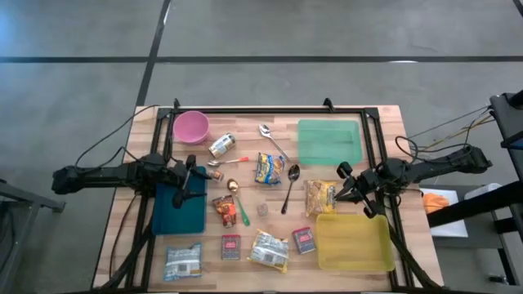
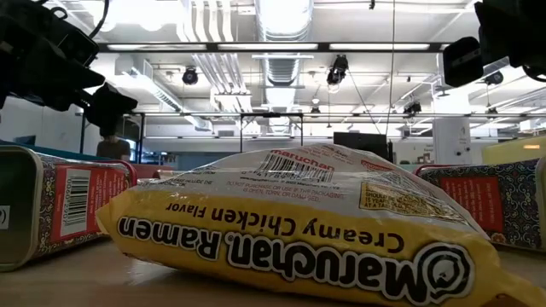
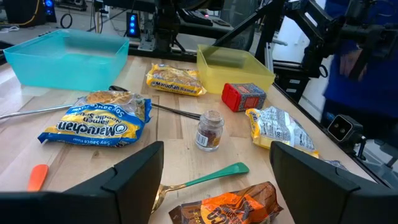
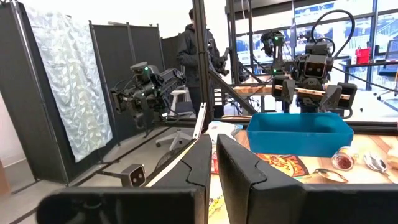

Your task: Pick & Place Food Item

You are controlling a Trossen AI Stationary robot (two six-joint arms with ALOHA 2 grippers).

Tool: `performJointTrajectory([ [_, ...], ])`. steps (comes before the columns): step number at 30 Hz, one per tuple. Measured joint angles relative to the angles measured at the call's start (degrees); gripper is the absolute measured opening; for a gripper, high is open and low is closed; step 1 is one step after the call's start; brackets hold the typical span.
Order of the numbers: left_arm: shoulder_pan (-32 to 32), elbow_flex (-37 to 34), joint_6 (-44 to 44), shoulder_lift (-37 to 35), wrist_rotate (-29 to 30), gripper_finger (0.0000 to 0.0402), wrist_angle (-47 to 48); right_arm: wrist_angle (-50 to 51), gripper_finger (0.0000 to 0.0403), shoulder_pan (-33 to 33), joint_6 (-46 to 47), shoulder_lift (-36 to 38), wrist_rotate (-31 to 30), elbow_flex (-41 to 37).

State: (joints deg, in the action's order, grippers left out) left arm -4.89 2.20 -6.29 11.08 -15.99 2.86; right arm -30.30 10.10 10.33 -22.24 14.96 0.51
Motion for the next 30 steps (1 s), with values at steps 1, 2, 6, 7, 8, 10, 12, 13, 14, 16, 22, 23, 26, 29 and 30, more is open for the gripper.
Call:
performJointTrajectory([
  [1,-0.02,0.01,0.0,0.0,-0.01,0.0299,-0.01,0.0,0.0025,-0.02,0.02,0.01,0.0,0.0],
  [2,0.01,0.0,0.01,0.01,-0.01,0.0299,-0.01,0.0,0.0025,0.0,0.04,0.02,0.0,0.0],
  [6,-0.01,0.0,0.01,0.02,0.0,0.0299,0.0,0.0,0.0025,0.0,0.02,0.01,0.0,0.0],
  [7,-0.02,0.0,0.01,0.02,-0.01,0.0299,0.01,0.0,0.0025,0.0,0.07,0.01,0.0,0.0],
  [8,0.0,0.0,0.01,0.02,0.01,0.0299,-0.01,0.0,0.0025,0.0,0.08,0.01,0.0,0.0],
  [10,0.01,0.0,0.01,0.02,0.01,0.0299,0.01,0.0,0.0025,-0.02,0.02,0.0,0.0,0.0],
  [12,-0.02,0.01,0.01,0.0,0.0,0.0299,-0.01,0.0,0.0025,0.0,0.1,0.0,0.0,0.0],
  [13,-0.02,0.01,0.0,0.0,-0.01,0.0299,-0.01,0.0,0.0025,-0.02,0.07,0.02,0.0,0.0],
  [14,0.0,0.01,0.01,0.01,-0.01,0.0299,-0.01,0.0,0.0025,-0.02,0.0,0.0,0.0,0.0],
  [16,0.0,0.01,0.01,0.01,0.0,0.0299,0.0,0.0,0.0025,-0.01,0.06,0.01,0.0,0.0],
  [22,-0.01,0.0,0.0,0.01,-0.02,0.0299,0.01,0.0,0.0025,-0.01,0.09,0.02,0.0,0.0],
  [23,-0.02,0.0,0.01,0.02,0.01,0.0299,-0.01,0.0,0.0025,-0.02,0.01,0.0,0.0,0.0],
  [26,-0.04,0.02,0.75,0.0,0.63,0.0299,-0.05,-0.11,0.0025,0.01,-0.54,0.0,-1.13,0.0],
  [29,-0.04,-0.04,-0.04,0.0,1.03,0.0299,-0.33,-0.78,0.0025,-0.03,-0.89,0.02,-10.04,-0.02],
  [30,-0.04,-0.12,-1.96,0.02,1.01,0.0299,-0.93,-1.74,0.0025,-0.06,0.67,0.0,-12.48,-0.02],
])
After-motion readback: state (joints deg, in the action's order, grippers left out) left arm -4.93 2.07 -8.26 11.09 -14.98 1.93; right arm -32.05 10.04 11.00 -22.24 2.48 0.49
